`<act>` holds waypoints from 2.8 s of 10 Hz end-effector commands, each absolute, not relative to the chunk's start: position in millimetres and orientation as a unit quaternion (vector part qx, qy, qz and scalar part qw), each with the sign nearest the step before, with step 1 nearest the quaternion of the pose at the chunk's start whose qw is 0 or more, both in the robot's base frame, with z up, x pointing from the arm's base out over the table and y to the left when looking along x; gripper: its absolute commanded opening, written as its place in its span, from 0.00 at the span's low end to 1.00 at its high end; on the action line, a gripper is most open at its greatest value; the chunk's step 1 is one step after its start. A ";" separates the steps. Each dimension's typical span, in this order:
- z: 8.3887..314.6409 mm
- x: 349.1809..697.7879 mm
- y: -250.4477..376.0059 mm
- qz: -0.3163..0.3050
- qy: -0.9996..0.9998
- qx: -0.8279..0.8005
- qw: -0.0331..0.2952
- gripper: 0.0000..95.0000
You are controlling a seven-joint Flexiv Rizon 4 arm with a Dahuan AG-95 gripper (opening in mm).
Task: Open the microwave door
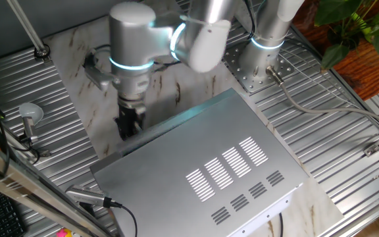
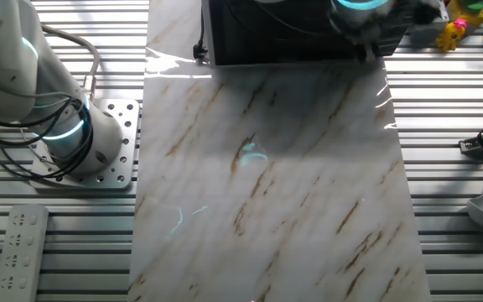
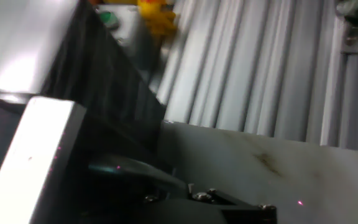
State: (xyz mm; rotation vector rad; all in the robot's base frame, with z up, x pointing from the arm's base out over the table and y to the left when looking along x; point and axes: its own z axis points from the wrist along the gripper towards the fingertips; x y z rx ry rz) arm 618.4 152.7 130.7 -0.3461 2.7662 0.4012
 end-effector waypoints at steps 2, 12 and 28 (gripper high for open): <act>130.7 617.4 144.7 0.121 0.973 -0.121 0.156 0.20; 134.1 610.8 133.6 0.100 0.975 -0.150 0.132 0.20; 148.1 577.4 125.7 0.060 0.977 -0.188 0.082 0.20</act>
